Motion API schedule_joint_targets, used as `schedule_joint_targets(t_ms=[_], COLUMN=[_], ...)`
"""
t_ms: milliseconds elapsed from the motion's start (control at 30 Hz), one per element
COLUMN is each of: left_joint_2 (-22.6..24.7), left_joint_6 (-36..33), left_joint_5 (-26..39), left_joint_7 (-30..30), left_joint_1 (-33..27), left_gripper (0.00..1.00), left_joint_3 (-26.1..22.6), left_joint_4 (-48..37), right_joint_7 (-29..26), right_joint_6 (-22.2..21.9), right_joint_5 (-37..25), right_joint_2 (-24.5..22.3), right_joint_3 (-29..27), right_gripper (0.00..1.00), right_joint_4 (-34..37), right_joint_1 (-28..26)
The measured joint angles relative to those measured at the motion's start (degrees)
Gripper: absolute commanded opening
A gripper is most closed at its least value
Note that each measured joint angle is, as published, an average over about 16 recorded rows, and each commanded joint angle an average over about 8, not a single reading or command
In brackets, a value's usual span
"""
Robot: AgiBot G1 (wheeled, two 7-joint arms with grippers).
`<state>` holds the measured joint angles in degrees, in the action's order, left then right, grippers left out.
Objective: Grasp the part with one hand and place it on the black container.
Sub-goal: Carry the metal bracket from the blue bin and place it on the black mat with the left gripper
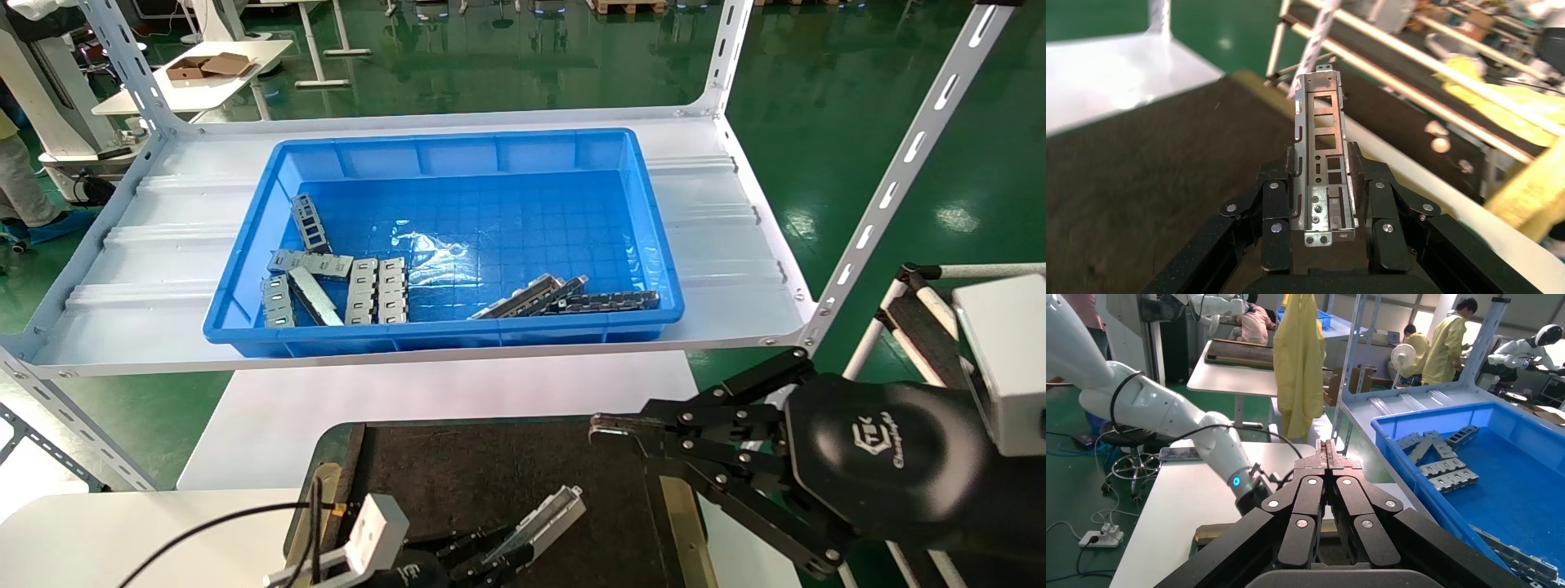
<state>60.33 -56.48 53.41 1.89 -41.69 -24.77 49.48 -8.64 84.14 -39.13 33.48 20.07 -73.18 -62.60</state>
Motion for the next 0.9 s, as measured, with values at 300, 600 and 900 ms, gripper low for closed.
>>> schedule_joint_targets(t_ms=[300, 600, 900], left_joint_2=[6.08, 12.96, 16.90], left_joint_6=[15.53, 27.15, 35.49], left_joint_5=[1.76, 1.93, -0.11], left_joint_7=[-4.85, -7.90, -9.14], left_joint_1=[3.84, 3.99, 2.66], left_gripper=[0.00, 0.00, 0.00], left_joint_3=[-0.69, -0.76, -2.35], left_joint_4=[2.29, 0.46, -1.67], right_joint_7=[0.00, 0.01, 0.01], right_joint_6=[0.00, -0.01, -0.01], right_joint_5=[0.01, 0.01, 0.02], right_joint_2=[0.00, -0.01, -0.01], right_joint_3=[0.01, 0.02, 0.03], right_gripper=[0.00, 0.00, 0.00], right_joint_4=[0.00, 0.00, 0.00], right_joint_1=[0.00, 0.00, -0.01])
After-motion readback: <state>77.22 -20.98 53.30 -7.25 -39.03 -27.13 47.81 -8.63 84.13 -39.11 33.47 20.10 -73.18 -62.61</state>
